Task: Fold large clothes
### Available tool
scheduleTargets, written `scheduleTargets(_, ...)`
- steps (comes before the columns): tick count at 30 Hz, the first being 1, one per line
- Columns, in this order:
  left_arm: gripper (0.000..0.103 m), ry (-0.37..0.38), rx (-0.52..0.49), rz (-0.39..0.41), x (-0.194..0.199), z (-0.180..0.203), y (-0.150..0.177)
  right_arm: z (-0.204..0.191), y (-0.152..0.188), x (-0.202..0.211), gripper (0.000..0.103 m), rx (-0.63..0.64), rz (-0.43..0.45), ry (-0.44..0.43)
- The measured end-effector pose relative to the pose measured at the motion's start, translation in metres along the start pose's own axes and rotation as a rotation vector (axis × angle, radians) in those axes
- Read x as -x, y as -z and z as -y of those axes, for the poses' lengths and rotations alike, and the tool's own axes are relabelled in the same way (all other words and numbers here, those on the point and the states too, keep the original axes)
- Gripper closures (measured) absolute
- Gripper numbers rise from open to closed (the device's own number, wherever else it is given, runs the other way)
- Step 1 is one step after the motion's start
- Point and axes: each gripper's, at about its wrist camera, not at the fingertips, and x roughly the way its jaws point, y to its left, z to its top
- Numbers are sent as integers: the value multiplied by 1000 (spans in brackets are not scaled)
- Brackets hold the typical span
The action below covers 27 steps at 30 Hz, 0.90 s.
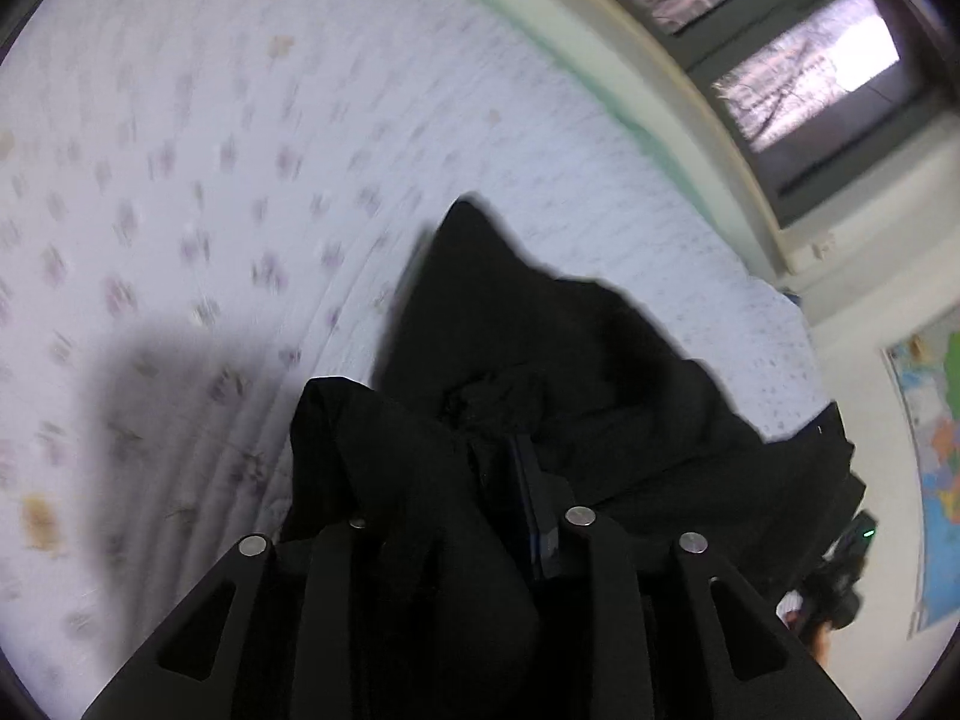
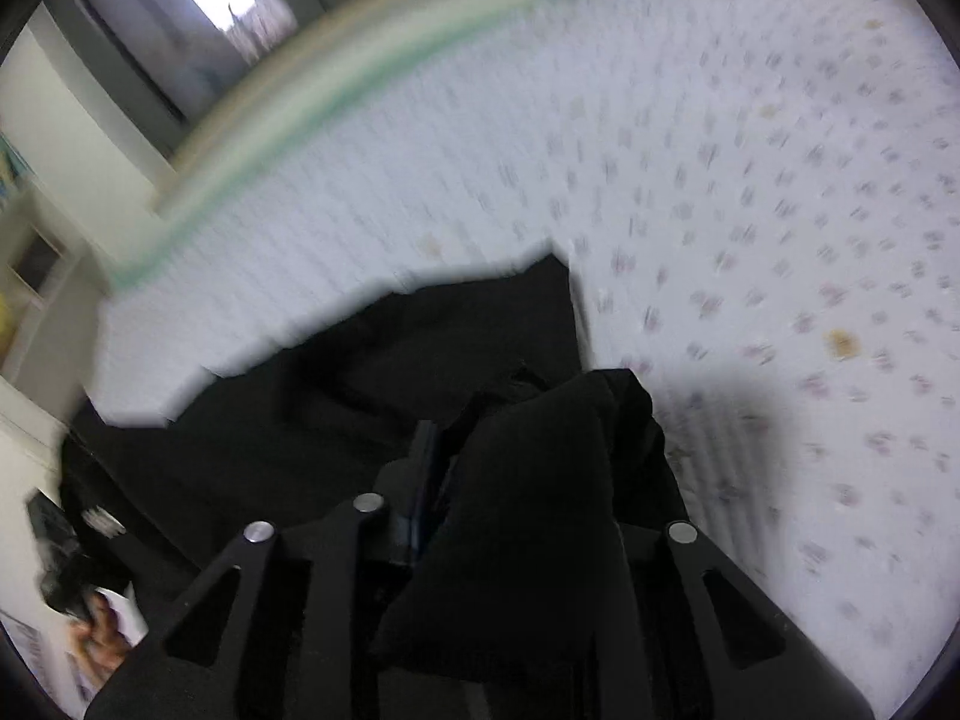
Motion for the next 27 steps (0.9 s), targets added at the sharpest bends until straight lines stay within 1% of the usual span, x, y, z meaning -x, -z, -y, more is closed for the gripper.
scheduleTargets(1, 74, 19, -8, 24, -4, -4, 3, 0, 3, -11, 82, 5, -1, 9)
scheduleTargets(2, 74, 21, -27, 32, -4, -3, 4, -2, 5, -16, 82, 23, 22, 27)
scheduleTargets(4, 73, 24, -76, 48, 2, 1, 6, -5, 6, -13, 82, 43, 28, 41)
scheduleTargets(6, 72, 20, -136, 59, 12, 7, 9, -5, 4, -6, 80, 59, 24, 25)
scheduleTargets(8, 68, 42, -173, 58, 30, 13, 11, -1, 2, 7, 73, 48, 7, -15)
scheduleTargets(9, 62, 57, -186, 55, 38, 14, 10, 2, 2, 18, 70, 41, 2, -44)
scheduleTargets(10, 58, 80, -207, 42, 49, 16, 12, 6, 2, 34, 62, 38, 2, -87)
scheduleTargets(11, 49, 111, -227, 20, 61, 16, 13, 8, 3, 45, 54, 42, 6, -119)
scheduleTargets(12, 43, 160, -240, -4, 75, 14, 14, 12, 3, 60, 50, 48, 14, -151)
scheduleTargets(13, 42, 237, -242, -20, 89, 10, 13, 19, 3, 78, 42, 46, 23, -187)
scheduleTargets(14, 42, 318, -240, -24, 103, 5, 15, 27, 3, 95, 31, 36, 30, -219)
scheduleTargets(15, 37, 410, -238, -13, 120, 0, 16, 33, 3, 106, 25, 24, 30, -243)
scheduleTargets(16, 31, 465, -243, 14, 138, -5, 16, 44, 3, 122, 18, 0, 37, -279)
scheduleTargets(17, 19, 466, -263, 65, 158, -7, 15, 51, 3, 135, 16, -12, 57, -293)
scheduleTargets(18, 19, 424, -292, 117, 171, -7, 16, 54, 3, 143, 16, -10, 74, -287)
scheduleTargets(19, 19, 338, -334, 161, 180, -5, 17, 52, 4, 151, 16, 10, 96, -252)
scheduleTargets(20, 19, 269, -357, 170, 180, -1, 17, 50, 4, 153, 16, 37, 114, -199)
scheduleTargets(22, 19, 136, -390, 160, 167, 4, 17, 43, 3, 147, 16, 75, 121, -133)
scheduleTargets(23, 19, 53, -407, 148, 153, 8, 16, 38, 3, 139, 16, 104, 118, -104)
scheduleTargets(24, 19, -4, -418, 134, 139, 10, 14, 33, 1, 130, 16, 134, 120, -73)
scheduleTargets(26, 19, -85, -451, 103, 108, 15, 7, 22, -2, 114, 16, 205, 141, -33)
scheduleTargets(27, 19, -94, -466, 98, 95, 18, 3, 20, -4, 107, 16, 238, 156, -21)
